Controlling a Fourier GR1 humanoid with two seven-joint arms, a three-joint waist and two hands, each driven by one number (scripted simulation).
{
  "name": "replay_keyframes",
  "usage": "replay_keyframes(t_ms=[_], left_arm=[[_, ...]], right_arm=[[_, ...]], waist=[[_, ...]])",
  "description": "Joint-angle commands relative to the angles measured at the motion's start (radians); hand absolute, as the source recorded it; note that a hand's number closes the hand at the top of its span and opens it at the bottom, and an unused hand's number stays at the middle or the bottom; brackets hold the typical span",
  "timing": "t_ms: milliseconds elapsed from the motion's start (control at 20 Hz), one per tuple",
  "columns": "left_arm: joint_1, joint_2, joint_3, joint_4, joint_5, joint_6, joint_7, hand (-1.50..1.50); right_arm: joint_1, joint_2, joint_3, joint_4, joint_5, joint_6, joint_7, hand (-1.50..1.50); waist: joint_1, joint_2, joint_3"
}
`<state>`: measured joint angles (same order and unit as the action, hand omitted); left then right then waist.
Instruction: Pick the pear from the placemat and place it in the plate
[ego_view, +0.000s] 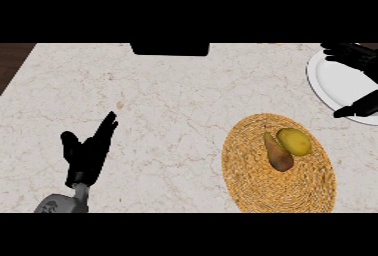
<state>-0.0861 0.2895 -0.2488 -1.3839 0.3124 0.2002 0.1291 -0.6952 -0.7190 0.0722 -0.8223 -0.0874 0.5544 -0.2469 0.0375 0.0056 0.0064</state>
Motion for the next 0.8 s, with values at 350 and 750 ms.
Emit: replay_keyframes(t_ms=[350, 750], left_arm=[[0.083, -0.020, -0.024, -0.016, -0.014, -0.013, 0.031, 0.00], [0.098, -0.019, 0.029, -0.018, -0.014, -0.042, 0.023, 0.00]], right_arm=[[-0.089, 0.021, 0.216, -0.079, 0.237, 0.133, 0.078, -1.50], [-0.002, 0.125, 0.223, -0.221, 0.295, 0.092, 0.217, -1.50]], waist=[[-0.024, -0.006, -0.007], [-0.037, -0.007, -0.007]])
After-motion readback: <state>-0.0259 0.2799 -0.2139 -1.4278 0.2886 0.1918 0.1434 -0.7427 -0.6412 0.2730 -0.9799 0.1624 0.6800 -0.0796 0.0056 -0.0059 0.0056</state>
